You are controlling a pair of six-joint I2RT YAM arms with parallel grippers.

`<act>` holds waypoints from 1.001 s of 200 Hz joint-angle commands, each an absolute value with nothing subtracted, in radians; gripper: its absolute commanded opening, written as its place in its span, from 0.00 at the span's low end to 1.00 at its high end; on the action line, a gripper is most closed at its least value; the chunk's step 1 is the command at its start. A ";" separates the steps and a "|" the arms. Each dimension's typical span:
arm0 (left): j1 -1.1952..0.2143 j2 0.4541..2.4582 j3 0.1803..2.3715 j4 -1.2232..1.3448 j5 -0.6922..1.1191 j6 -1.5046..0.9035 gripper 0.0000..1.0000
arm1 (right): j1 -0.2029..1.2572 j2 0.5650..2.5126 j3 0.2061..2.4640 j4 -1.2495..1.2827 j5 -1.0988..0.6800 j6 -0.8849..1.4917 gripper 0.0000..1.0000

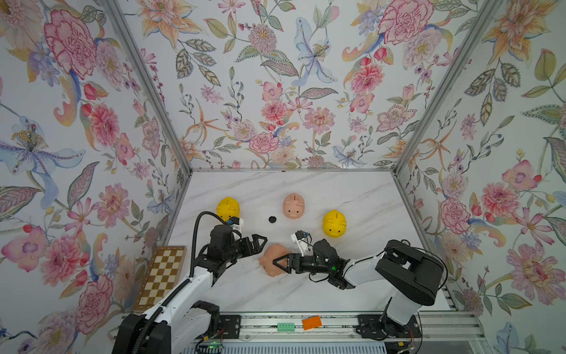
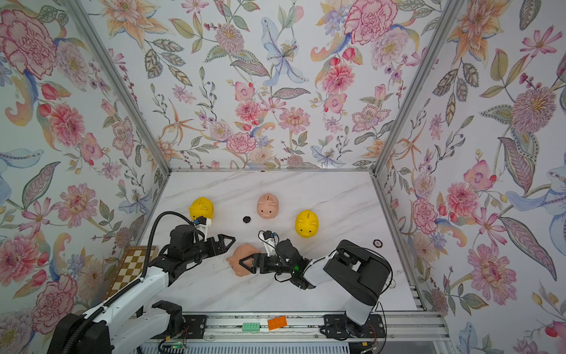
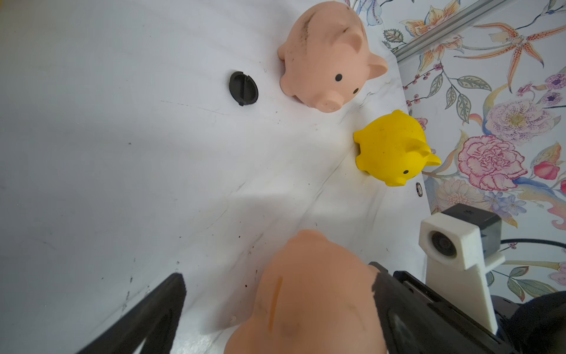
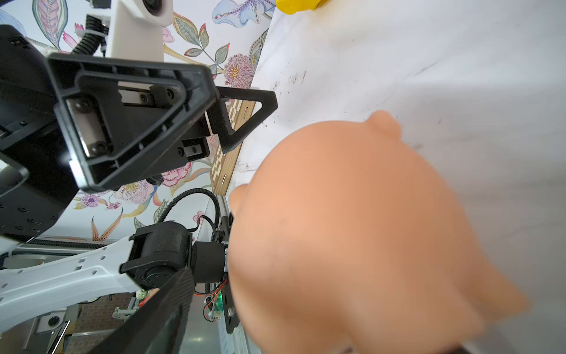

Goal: Open piggy banks
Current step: Pick up the piggy bank from the center of the board.

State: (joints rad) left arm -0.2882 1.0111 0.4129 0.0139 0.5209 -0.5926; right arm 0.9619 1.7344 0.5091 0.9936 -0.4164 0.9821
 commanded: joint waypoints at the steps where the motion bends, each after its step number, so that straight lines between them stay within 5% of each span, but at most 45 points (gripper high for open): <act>1: -0.292 1.024 0.400 0.056 0.542 -0.614 0.99 | 0.949 1.767 0.528 1.079 -0.433 1.016 0.88; 89: -0.294 1.053 0.403 0.083 0.548 -0.618 0.99 | 0.929 1.872 0.546 1.133 -0.451 1.041 0.89; 200: -0.298 1.067 0.370 0.187 0.627 -0.656 0.99 | 0.861 1.935 0.527 1.196 -0.378 1.032 0.78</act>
